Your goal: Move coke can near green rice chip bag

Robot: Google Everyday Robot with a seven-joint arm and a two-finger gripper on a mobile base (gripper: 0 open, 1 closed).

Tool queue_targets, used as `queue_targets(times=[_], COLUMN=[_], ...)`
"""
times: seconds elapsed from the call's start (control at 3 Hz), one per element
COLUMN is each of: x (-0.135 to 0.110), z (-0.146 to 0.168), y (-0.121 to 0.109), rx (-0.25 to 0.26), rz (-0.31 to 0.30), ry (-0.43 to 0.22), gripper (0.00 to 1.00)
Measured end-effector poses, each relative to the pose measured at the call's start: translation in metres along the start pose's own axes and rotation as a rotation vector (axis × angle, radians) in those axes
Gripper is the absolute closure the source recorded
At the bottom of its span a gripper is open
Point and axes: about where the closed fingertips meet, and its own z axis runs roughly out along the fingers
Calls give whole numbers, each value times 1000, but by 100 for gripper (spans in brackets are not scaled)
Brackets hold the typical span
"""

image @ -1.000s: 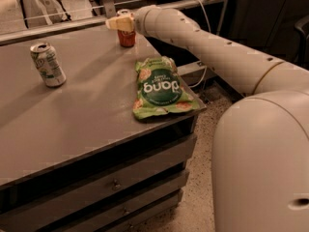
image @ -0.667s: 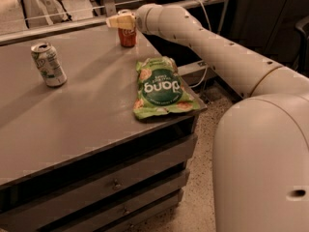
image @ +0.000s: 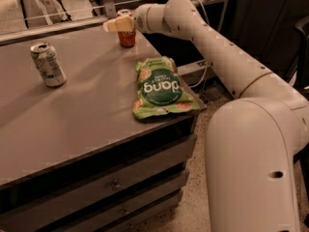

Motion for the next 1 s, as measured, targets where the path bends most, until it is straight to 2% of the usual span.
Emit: queue_targets(times=[0.33, 0.67, 1.0], x=[7, 16, 17], z=[6, 10, 14], y=[10, 8, 2], rx=[-53, -55, -47], rz=[-35, -68, -76], ry=[32, 44, 17], gripper=[0, 16, 38])
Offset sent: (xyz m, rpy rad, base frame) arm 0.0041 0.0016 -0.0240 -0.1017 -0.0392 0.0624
